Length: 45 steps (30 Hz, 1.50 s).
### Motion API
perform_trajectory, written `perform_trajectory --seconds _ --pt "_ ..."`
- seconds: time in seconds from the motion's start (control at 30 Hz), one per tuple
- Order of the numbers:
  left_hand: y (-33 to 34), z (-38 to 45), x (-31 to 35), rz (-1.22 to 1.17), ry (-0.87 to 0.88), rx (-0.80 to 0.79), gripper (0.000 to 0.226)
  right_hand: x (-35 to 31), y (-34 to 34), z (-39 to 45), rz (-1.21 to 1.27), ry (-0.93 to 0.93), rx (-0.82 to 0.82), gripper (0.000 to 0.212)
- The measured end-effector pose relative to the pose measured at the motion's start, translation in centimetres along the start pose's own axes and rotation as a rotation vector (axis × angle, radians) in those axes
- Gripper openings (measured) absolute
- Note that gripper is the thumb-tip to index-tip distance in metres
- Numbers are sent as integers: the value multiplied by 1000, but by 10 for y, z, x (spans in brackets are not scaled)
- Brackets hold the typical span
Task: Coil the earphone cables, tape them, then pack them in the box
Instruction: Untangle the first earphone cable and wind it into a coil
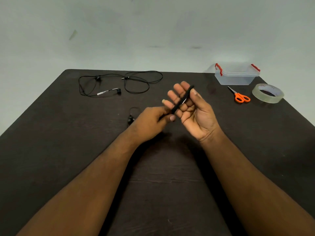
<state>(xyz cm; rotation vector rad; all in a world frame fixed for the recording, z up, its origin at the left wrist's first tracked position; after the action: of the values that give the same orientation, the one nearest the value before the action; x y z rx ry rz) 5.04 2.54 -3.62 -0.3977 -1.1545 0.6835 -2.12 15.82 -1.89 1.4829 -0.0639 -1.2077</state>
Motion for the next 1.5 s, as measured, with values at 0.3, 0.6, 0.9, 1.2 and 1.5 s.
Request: perform_trajectory --seconds 0.3,0.6,0.9,1.2,1.5 --pt "-8 2 -2 436 -23 45 28 -1 -16 6 -525 -312 193 22" --pt "-38 2 -3 359 185 154 16 2 -18 3 -1475 -248 17 34" --pt "-38 -2 3 155 216 282 4 5 -2 -4 -1017 117 -84 16" --pt "-26 -3 9 -580 -80 150 14 9 6 -15 -377 344 -266 26" --pt "-5 -6 3 -644 -230 -15 17 0 3 -12 -161 183 -223 31"
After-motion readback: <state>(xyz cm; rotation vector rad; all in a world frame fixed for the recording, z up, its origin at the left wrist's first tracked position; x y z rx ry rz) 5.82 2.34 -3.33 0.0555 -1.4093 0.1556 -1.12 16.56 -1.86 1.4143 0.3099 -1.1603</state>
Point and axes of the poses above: each hand's wrist, its own z-axis towards the middle knuckle, its own y-axis out of the palm, x = y × z, the point moved 1 cm from there along z, towards the middle knuckle, and after that the axes turned 1 degree about x, right-handed, at the moved point
